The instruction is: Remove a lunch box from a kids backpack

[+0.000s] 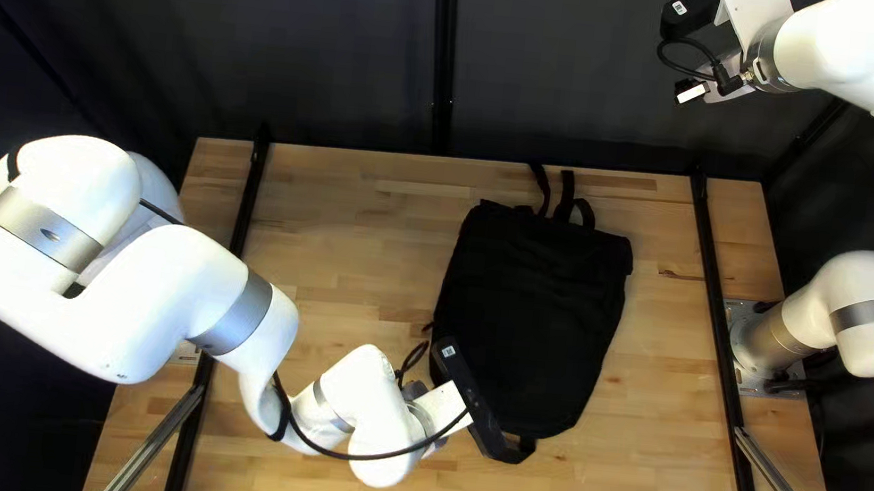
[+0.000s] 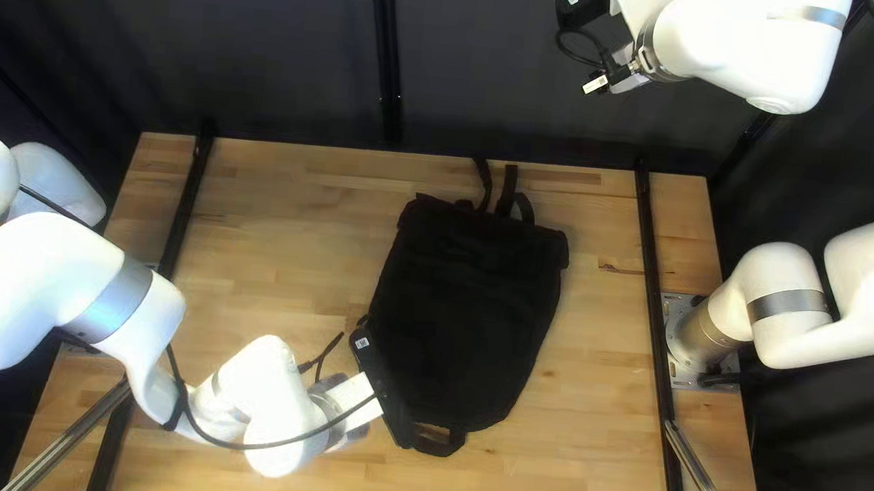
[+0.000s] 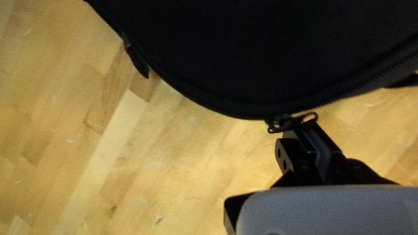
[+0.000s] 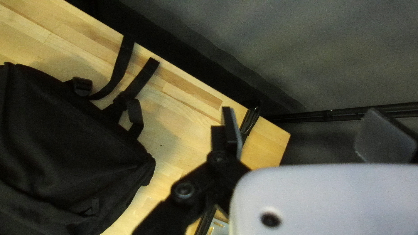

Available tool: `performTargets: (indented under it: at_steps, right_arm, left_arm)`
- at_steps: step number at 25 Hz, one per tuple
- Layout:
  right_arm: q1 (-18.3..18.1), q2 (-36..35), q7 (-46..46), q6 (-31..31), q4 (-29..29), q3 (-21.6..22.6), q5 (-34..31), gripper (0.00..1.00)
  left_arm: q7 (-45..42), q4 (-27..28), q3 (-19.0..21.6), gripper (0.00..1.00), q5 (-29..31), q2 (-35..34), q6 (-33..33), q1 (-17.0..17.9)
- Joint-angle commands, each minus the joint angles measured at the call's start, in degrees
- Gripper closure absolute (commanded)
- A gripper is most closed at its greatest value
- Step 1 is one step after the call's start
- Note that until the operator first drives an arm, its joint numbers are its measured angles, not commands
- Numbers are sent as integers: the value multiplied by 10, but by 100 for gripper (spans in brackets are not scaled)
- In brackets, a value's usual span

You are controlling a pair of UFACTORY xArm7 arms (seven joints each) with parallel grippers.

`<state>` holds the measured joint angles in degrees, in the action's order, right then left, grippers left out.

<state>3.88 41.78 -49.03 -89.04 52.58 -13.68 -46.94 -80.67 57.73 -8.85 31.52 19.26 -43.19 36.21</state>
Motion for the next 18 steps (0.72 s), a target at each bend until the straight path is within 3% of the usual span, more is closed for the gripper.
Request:
performTargets:
  at_steps: [1, 4, 9, 18]
  right_arm:
    - [0, 0, 0, 0, 0, 0, 0, 0]
    - [0, 0, 0, 0, 0, 0, 0, 0]
    - [0, 0, 0, 0, 0, 0, 0, 0]
    - [0, 0, 0, 0, 0, 0, 0, 0]
  left_arm:
    - [-4, -52, 2, 100, 2, -67, -27, 8]
    - [8, -108, 2, 100, -8, -140, -55, 8]
    - [56, -165, -22, 100, -28, -196, -43, -16]
    - [175, -197, -72, 100, -68, -257, -59, -56]
